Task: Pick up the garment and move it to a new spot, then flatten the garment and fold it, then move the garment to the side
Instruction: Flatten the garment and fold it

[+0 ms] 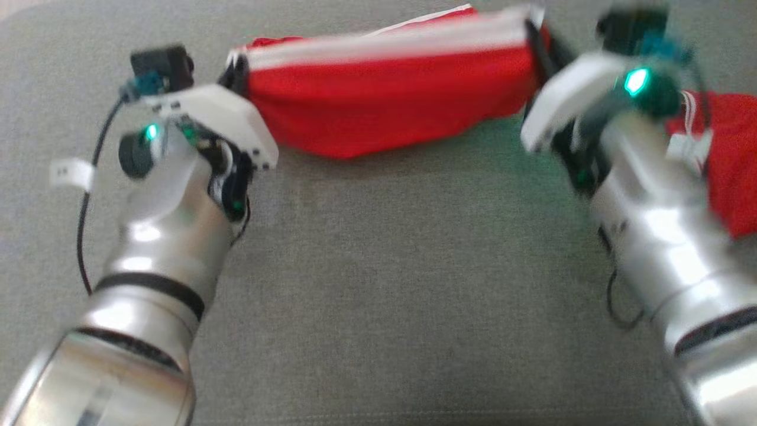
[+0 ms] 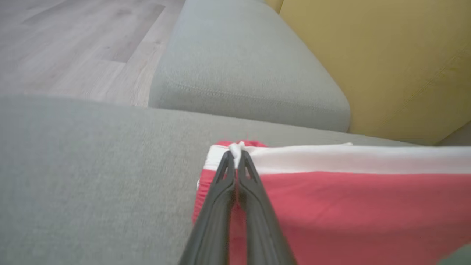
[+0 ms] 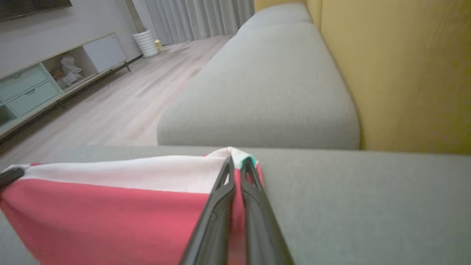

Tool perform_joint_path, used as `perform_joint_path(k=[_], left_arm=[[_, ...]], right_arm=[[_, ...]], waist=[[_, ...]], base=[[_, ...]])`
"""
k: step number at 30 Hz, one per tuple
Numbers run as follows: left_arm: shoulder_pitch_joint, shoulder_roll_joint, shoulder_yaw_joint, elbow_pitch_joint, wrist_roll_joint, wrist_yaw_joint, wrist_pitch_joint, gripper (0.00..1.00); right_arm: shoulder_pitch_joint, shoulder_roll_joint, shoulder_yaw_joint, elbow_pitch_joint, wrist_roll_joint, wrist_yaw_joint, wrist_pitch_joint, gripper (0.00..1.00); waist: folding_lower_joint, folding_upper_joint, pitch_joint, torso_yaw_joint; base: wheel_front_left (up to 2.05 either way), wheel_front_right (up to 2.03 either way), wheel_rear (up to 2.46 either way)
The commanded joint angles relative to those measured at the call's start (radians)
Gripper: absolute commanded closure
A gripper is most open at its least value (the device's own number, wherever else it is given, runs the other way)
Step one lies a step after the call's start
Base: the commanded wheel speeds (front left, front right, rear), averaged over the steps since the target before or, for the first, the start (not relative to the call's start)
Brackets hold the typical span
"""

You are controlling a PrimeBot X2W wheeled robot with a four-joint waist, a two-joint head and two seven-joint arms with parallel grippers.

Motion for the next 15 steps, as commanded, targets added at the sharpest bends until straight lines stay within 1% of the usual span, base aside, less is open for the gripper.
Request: perform_joint_path(k=[1, 3, 5, 8, 11, 15], left_arm=[[0.011, 0.031, 0.016, -0.017, -0.014, -0.006, -0.005, 1.0], [0.06, 0.03, 0.007, -0.05, -0.022, -0.014, -0.006, 1.0], [0.114, 0.03, -0.007, -0.105, 0.002, 0.005, -0.006, 1.0], [0.216, 0.029, -0.003, -0.191, 0.042, 0.039, -0.006, 1.0], [0.331, 0.033, 0.024, -0.291, 0.074, 0.055, -0.006, 1.0], [0.501, 0.064, 0.065, -0.442, 0.116, 0.071, -0.006, 1.0]], right_arm=[[0.044, 0.023, 0.021, -0.027, 0.028, 0.007, -0.031, 1.0], [0.105, 0.021, 0.039, -0.04, 0.056, 0.007, -0.052, 1.0], [0.174, 0.009, 0.051, -0.065, 0.085, 0.007, -0.08, 1.0], [0.295, -0.021, 0.067, -0.127, 0.116, 0.007, -0.114, 1.0], [0.423, -0.059, 0.068, -0.215, 0.127, 0.007, -0.137, 1.0], [0.598, -0.106, 0.018, -0.355, 0.118, 0.007, -0.148, 1.0]], waist=[[-0.0001, 0.0, -0.001, 0.003], [-0.0001, 0.0, -0.005, 0.002], [-0.0001, 0.0, -0.019, 0.004], [-0.0001, 0.0, -0.044, 0.01], [-0.0001, 0.0, -0.072, 0.009], [-0.0001, 0.0, -0.111, 0.005]], base=[[0.0, 0.0, 0.0], [0.0, 0.0, 0.0], [0.0, 0.0, 0.0], [0.0, 0.0, 0.0], [0.0, 0.0, 0.0], [0.0, 0.0, 0.0]])
